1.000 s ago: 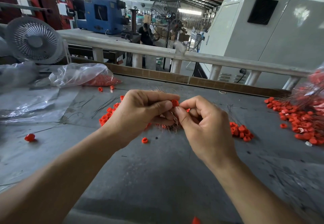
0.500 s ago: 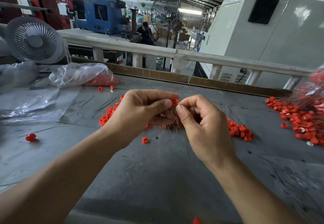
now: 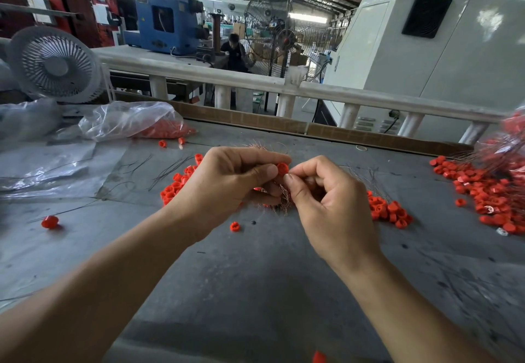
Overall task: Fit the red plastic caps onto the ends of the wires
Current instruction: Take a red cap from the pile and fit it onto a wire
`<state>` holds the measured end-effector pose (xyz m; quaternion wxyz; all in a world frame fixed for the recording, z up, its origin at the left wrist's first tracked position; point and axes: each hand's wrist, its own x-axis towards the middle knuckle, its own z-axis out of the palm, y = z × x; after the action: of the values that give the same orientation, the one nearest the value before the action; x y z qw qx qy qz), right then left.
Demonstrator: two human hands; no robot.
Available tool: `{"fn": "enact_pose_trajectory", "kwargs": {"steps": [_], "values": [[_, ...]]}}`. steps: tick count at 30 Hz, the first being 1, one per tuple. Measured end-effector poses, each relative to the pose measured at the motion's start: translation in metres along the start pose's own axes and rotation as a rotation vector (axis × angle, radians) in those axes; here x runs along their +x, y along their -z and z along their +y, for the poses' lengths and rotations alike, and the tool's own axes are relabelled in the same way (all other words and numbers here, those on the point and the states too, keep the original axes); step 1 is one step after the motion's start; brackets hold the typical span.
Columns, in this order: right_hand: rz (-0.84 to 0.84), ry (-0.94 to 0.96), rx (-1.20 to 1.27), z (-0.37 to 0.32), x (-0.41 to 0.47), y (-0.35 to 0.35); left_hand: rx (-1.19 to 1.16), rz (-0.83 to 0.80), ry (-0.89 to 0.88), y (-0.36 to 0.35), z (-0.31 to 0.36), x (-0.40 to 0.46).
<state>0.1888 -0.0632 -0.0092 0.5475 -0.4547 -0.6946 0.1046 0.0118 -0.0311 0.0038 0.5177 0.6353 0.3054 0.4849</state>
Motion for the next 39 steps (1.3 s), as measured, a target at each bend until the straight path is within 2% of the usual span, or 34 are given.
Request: {"fn": "enact_pose_trajectory", "kwargs": {"steps": [8, 15, 25, 39], "values": [[-0.005, -0.011, 0.043, 0.0019, -0.001, -0.0009, 0.052, 0.033, 0.027, 0.0001, -0.0007, 0.0016], [-0.014, -0.035, 0.072, 0.0035, -0.0012, 0.0001, -0.008, -0.001, -0.007, -0.0019, -0.0015, 0.0011], [0.019, -0.055, 0.106, 0.0018, -0.0008, -0.0007, -0.012, 0.184, -0.017, 0.0025, -0.0022, 0.0035], [-0.041, -0.099, 0.175, 0.0014, -0.0031, -0.0054, 0.013, 0.231, -0.024, 0.0028, 0.0003, 0.0019]]}}
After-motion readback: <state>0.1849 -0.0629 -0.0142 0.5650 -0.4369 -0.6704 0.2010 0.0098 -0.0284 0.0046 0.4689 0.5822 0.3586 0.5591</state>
